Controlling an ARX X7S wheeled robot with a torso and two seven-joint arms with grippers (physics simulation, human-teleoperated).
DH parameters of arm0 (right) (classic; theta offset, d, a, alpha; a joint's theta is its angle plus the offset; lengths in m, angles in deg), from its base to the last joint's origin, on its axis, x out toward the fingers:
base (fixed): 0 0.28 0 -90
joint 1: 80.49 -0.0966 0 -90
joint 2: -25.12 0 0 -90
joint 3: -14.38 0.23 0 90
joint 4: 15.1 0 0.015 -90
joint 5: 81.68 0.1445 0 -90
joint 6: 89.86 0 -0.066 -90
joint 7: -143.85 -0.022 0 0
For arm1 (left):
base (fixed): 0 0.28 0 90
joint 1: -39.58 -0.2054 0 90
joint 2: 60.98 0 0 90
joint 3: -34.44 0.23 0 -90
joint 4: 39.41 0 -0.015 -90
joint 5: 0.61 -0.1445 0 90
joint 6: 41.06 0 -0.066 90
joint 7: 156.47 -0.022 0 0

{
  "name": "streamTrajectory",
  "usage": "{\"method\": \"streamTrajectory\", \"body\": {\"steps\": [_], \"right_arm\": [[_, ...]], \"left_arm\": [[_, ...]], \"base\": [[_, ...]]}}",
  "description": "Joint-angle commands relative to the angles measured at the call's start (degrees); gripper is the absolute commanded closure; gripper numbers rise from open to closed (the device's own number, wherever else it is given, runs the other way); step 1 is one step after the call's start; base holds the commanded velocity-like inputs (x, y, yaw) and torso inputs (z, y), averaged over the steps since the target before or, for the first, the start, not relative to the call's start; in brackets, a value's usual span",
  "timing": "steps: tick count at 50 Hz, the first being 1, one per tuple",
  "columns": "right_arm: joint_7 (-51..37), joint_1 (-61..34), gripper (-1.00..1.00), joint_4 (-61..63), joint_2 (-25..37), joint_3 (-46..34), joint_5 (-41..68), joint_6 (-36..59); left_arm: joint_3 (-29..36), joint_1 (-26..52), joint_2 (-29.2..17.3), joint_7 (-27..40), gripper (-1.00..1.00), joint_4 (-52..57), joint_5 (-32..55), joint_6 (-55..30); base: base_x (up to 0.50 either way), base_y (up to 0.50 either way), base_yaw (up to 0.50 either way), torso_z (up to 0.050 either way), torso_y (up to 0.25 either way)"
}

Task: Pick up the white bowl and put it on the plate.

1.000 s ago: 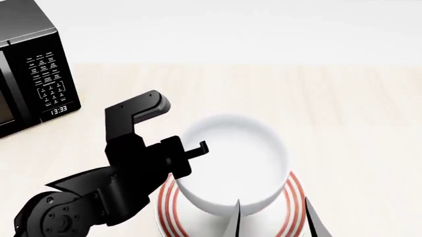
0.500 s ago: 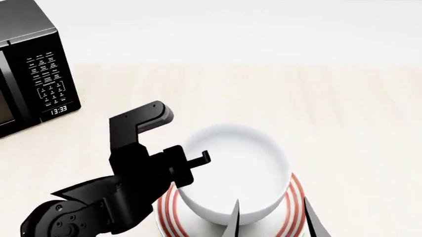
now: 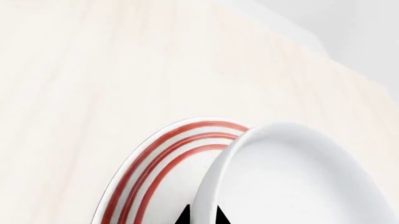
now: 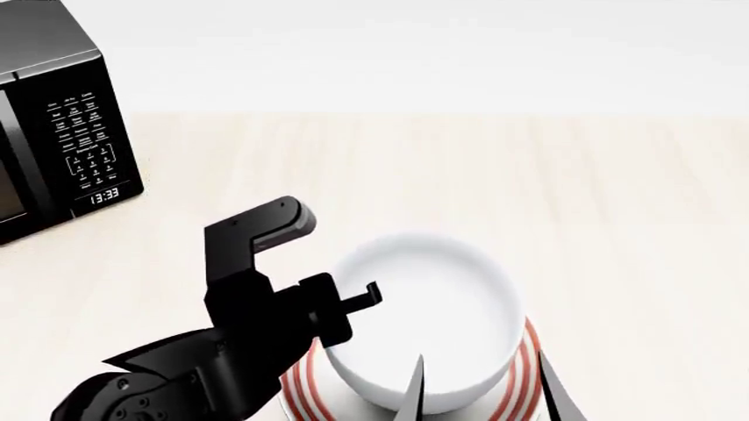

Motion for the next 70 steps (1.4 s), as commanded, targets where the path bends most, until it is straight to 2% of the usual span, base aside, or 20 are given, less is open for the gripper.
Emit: {"method": "streamTrajectory", "body": {"steps": [1, 24, 48, 62, 68, 69, 70], "right_arm": [[1.6, 0.1, -1.0, 0.2, -0.9, 1.2, -0.4, 0.0], [1.4, -0.1, -1.0, 0.0, -0.7, 0.9, 0.0, -0.1], [1.1, -0.1, -1.0, -0.3, -0.4, 0.7, 0.2, -0.5], [1.0, -0.2, -1.0, -0.6, -0.3, 0.5, 0.3, -0.7], [1.0, -0.2, -1.0, -0.7, -0.3, 0.4, 0.3, -0.9], [0.9, -0.2, -1.0, -0.8, -0.2, 0.5, 0.4, -1.0], [0.9, -0.2, -1.0, -0.7, -0.2, 0.4, 0.4, -1.0]], "left_arm": [[-0.4, 0.3, 1.1, -1.9, 1.0, -0.5, 0.1, 2.6], [2.2, 0.7, 1.9, -4.5, 1.0, -5.2, 2.5, 9.1], [12.0, 1.4, 2.1, -5.9, 1.0, -11.2, 10.1, 16.6], [22.3, 3.0, 2.2, -8.8, 1.0, -15.7, 19.1, 20.6], [23.7, 2.9, 1.3, -8.1, 1.0, -13.9, 19.3, 21.4], [23.6, 2.7, 0.8, -8.2, -1.0, -13.2, 19.3, 21.8], [23.7, 2.6, 0.6, -7.9, -1.0, -12.7, 19.1, 22.0]], "base": [[0.0, 0.0, 0.0, 0.0, 0.0], [0.0, 0.0, 0.0, 0.0, 0.0], [0.0, 0.0, 0.0, 0.0, 0.0], [0.0, 0.0, 0.0, 0.0, 0.0], [0.0, 0.0, 0.0, 0.0, 0.0], [0.0, 0.0, 0.0, 0.0, 0.0], [0.0, 0.0, 0.0, 0.0, 0.0]]}}
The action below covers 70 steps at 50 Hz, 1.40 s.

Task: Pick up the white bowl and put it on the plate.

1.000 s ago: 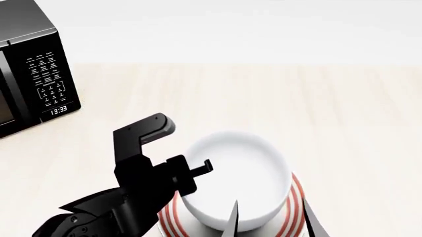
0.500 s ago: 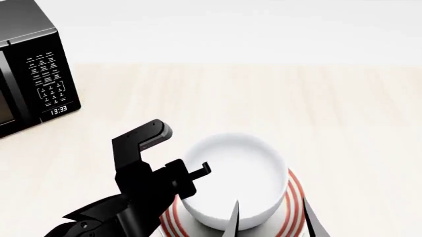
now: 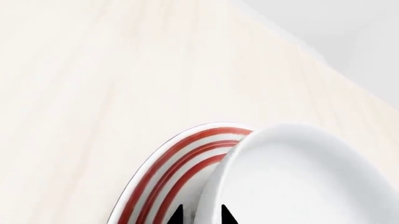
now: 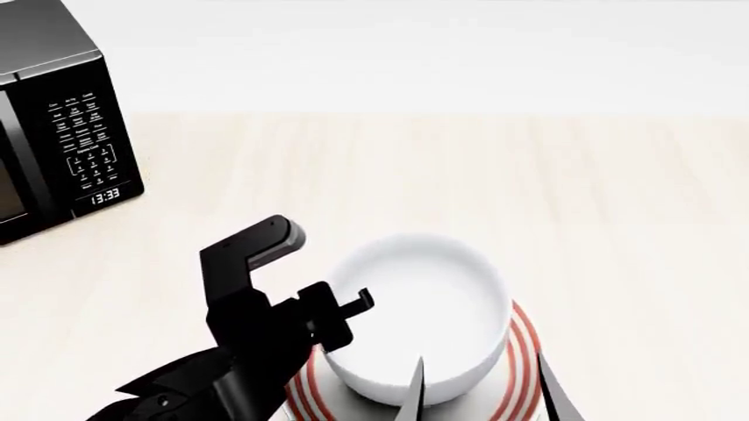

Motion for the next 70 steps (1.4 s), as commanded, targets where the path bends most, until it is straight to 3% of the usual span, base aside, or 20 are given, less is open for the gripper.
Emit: {"method": "streamTrajectory", "body": {"steps": [1, 24, 35, 47, 55, 70], "right_arm": [[1.6, 0.2, -1.0, 0.5, -0.9, 1.3, -0.3, 0.2], [1.3, -0.1, -1.0, 1.1, -0.6, 1.1, -0.1, 0.6], [-0.3, 0.5, -1.0, 9.1, 1.2, 2.2, -0.4, 4.5], [-2.0, 0.7, -1.0, 18.8, 3.2, 3.1, -1.8, 9.7], [-3.1, 0.6, -1.0, 25.5, 4.1, 2.8, -4.2, 13.1], [-3.4, -0.9, -1.0, 34.6, 5.0, 0.5, -7.7, 19.5]], "left_arm": [[3.0, -1.1, -0.6, -1.3, -1.0, 1.6, 2.7, 2.7], [9.6, 2.9, -12.3, 11.0, -1.0, 26.9, -14.0, 9.5], [11.6, 0.7, -23.8, 21.4, -1.0, 50.0, -22.1, 12.0], [14.5, -1.3, -34.1, 30.9, -1.0, 64.6, -34.2, 12.0], [17.8, -1.4, -39.3, 38.6, -1.0, 74.4, -44.4, 7.0], [20.6, -1.9, -43.6, 47.7, -1.0, 90.6, -53.3, -0.2]], "base": [[0.0, 0.0, 0.0, 0.0, 0.0], [0.0, 0.0, 0.0, 0.0, 0.0], [0.0, 0.0, 0.0, 0.0, 0.0], [0.0, 0.0, 0.0, 0.0, 0.0], [0.0, 0.0, 0.0, 0.0, 0.0], [0.0, 0.0, 0.0, 0.0, 0.0]]}}
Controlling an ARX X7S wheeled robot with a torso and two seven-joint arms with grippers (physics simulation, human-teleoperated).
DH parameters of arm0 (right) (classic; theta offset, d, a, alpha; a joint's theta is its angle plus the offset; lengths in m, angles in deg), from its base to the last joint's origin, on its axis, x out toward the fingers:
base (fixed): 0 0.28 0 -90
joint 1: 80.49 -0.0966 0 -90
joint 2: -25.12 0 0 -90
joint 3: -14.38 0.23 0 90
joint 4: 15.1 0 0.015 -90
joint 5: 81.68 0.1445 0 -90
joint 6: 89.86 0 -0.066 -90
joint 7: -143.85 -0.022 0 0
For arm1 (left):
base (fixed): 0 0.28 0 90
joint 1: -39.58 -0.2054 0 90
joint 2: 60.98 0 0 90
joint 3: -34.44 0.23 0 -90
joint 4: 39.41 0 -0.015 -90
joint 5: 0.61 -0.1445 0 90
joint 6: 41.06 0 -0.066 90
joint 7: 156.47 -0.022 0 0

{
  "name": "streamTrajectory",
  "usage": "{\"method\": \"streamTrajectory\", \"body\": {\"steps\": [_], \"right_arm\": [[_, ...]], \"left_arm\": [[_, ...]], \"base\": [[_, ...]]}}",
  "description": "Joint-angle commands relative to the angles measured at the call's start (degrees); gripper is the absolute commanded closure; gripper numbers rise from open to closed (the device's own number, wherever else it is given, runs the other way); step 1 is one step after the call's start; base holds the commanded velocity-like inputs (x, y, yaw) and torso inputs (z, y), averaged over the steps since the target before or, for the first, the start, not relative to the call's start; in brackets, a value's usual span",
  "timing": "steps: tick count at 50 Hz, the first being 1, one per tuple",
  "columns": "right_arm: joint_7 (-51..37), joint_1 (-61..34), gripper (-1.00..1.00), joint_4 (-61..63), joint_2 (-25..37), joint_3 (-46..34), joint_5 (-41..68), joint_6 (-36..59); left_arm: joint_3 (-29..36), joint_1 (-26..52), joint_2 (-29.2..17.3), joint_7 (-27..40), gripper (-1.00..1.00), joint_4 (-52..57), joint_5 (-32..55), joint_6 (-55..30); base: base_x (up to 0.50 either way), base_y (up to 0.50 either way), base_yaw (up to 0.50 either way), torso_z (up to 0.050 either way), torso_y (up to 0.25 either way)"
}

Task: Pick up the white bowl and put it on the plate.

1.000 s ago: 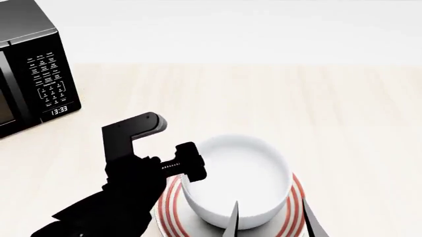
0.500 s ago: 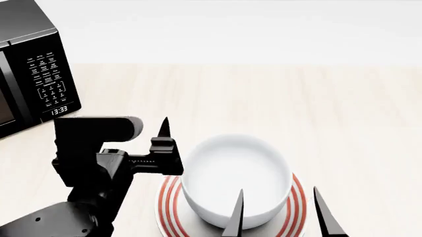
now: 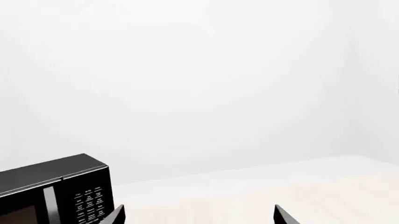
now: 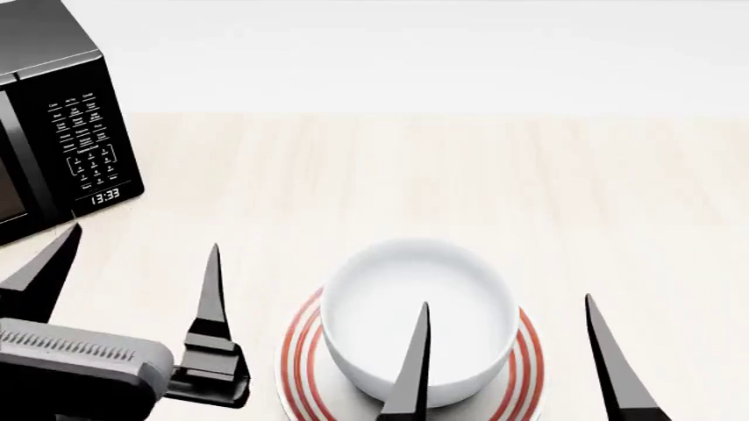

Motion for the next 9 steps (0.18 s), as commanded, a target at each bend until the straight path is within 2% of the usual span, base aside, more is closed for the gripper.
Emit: {"method": "streamTrajectory", "body": {"steps": [1, 9], "right_arm": [[1.4, -0.8, -1.0, 7.6, -0.2, 0.0, -3.0, 4.8], [2.6, -1.2, -1.0, 10.1, -0.3, -1.0, -5.4, 5.7]], "left_arm": [[0.7, -0.1, -3.2, 6.5, -1.0, 14.2, -8.2, -6.1], [1.6, 1.4, -3.5, 10.8, -1.0, 22.3, -11.2, -13.1]], "base": [[0.0, 0.0, 0.0, 0.0, 0.0], [0.0, 0.0, 0.0, 0.0, 0.0]]}}
